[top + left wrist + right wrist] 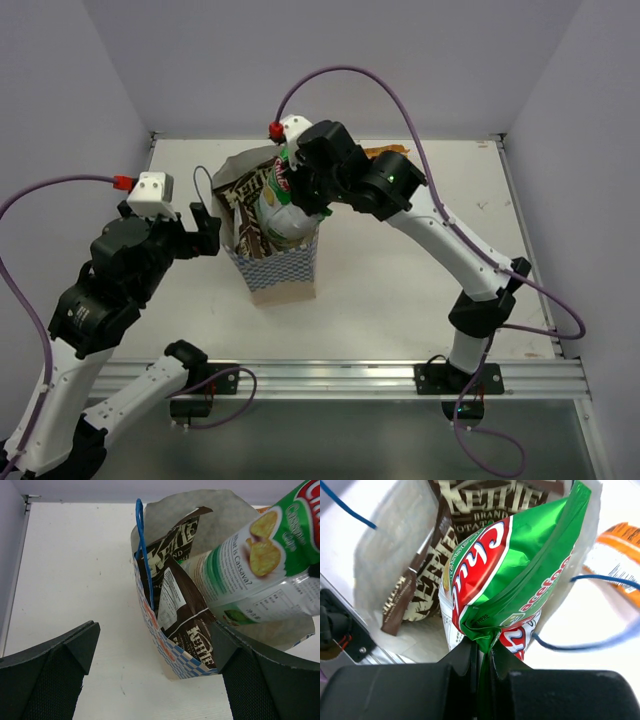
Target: Take the snacks out of the paper bag
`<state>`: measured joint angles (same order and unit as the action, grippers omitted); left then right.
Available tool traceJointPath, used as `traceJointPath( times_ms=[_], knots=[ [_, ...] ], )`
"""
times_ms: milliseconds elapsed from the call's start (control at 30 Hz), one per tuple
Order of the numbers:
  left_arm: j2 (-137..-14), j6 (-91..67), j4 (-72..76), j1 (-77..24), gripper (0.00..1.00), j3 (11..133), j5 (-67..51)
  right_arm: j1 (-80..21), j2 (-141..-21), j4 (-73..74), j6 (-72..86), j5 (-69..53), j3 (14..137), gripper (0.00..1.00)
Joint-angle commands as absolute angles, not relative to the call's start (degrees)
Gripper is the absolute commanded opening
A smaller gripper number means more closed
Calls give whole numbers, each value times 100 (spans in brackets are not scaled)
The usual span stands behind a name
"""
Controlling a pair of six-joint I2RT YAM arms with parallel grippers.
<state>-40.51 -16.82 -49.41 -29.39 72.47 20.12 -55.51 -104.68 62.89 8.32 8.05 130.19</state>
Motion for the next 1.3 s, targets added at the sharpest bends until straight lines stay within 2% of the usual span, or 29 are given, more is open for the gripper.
traceJointPath(
  times_ms=[0, 267, 467, 567, 667, 767, 1000, 1200, 1267],
  knots=[
    [-4113, -1731, -4834, -2944, 100, 7190, 1863, -5599, -9906, 5573, 668, 923, 13342, 0],
    [-4280, -1740, -4764, -2944, 100, 7216, 2092, -5599, -9037, 4721, 545, 836, 12965, 0],
    [-4298, -1758, -4685, -2944, 100, 7233, 2267, -5599, -7771, 2721, 466, 826, 11788, 0],
    [-4298, -1758, -4649, -2944, 100, 7251, 2303, -5590, -7200, 1937, 291, 1369, 11216, 0],
    [-4307, -1767, -4623, -2944, 100, 7242, 2303, -5502, -6909, 1609, 44, 2554, 10890, 0],
    [-4289, -1784, -4588, -2936, 100, 7233, 2294, -4915, -6689, 1617, 245, 3383, 10522, 0],
    [-4271, -1775, -4491, -2936, 100, 7154, 2162, -2448, -5793, 1731, 1722, 3437, 8729, 0],
    [-4254, -1705, -4474, -2944, 100, 7137, 2057, -610, -5853, 2057, 3082, 2252, 7360, 0],
    [-4245, -1696, -4465, -2944, 100, 7137, 2039, -283, -5993, 2013, 3339, 1909, 7112, 0]
  ],
)
